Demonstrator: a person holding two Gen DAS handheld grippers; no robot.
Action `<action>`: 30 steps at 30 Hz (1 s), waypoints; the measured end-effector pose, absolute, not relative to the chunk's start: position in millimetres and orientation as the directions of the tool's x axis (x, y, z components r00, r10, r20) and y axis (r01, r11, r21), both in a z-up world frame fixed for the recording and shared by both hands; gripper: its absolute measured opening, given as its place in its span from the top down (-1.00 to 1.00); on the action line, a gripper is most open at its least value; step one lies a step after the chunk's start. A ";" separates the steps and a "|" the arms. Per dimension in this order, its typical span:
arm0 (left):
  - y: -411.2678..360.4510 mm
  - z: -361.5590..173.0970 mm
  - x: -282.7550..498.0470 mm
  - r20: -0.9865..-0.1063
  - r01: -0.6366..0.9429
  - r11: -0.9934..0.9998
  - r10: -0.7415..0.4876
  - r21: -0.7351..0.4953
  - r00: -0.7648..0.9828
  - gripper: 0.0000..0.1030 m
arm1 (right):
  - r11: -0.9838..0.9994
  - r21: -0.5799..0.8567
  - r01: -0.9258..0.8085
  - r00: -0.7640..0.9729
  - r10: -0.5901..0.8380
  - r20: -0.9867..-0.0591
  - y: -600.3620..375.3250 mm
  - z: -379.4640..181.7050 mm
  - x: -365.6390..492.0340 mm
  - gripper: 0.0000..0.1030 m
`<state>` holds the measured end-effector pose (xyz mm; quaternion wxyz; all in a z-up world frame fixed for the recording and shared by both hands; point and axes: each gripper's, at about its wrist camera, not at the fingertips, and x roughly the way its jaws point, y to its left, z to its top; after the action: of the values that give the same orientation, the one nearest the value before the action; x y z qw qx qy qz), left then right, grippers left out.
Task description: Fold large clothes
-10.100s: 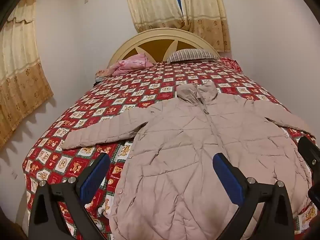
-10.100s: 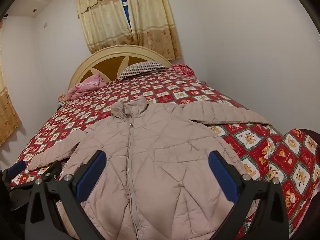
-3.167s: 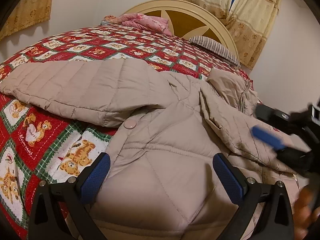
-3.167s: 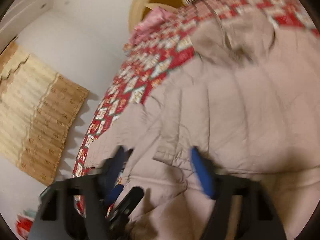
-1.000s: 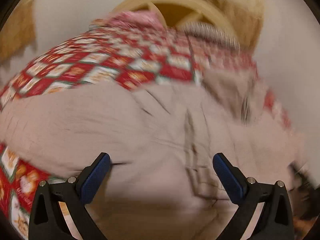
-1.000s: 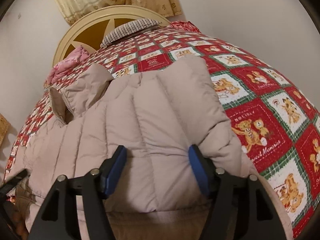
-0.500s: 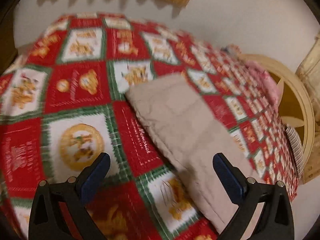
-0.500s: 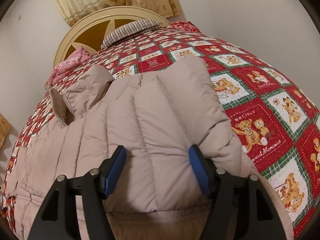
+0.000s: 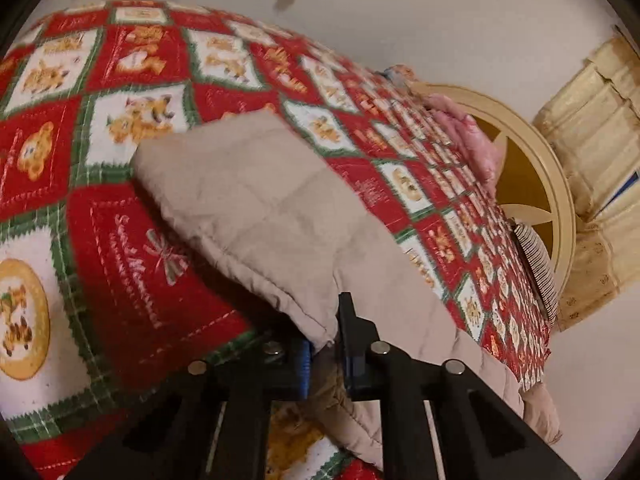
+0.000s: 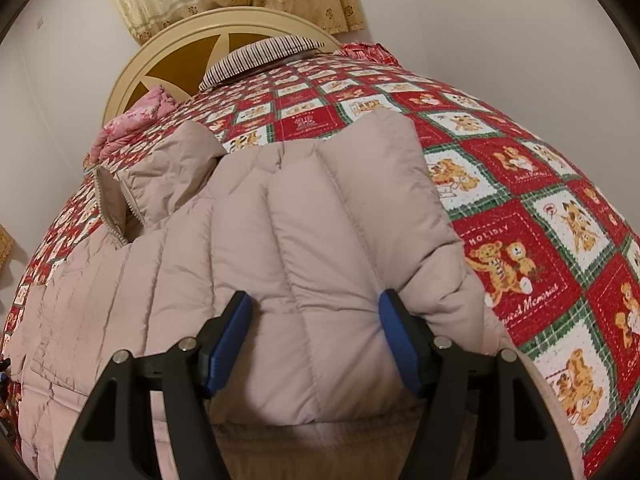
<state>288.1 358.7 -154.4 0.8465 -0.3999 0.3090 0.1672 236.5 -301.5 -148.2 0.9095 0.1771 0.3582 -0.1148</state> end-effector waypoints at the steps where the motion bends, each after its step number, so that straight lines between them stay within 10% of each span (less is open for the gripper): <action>1: 352.8 -146.1 289.5 -0.652 -0.519 0.669 0.068 -0.532 0.755 0.80 | 0.911 0.240 0.335 0.717 -0.081 -0.692 -301.6 -148.4 236.7 -0.34; 9: 270.3 -55.0 301.1 -0.492 -0.272 0.878 0.048 -0.395 0.869 0.82 | 0.911 0.243 0.334 0.718 -0.080 -0.691 -301.4 -148.3 236.3 -0.36; 17: 89.0 11.0 275.3 -0.336 0.212 0.958 -0.267 -0.192 0.903 0.82 | 0.910 0.249 0.332 0.722 -0.075 -0.688 -301.8 -148.2 236.1 -0.36; 24: -74.9 -46.6 249.1 -0.488 0.544 0.837 -0.495 -0.048 0.719 0.82 | 0.907 0.263 0.330 0.727 -0.066 -0.683 -302.8 -148.3 234.9 -0.36; 30: -133.7 -118.0 253.7 -0.741 0.579 0.815 -0.380 0.014 0.553 0.74 | 0.903 0.280 0.326 0.734 -0.054 -0.677 -304.8 -149.0 234.0 -0.37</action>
<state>253.7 -133.7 -118.0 0.8717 0.1296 0.3843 -0.2752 234.0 -304.8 -149.0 0.9106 0.1938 0.3498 -0.1043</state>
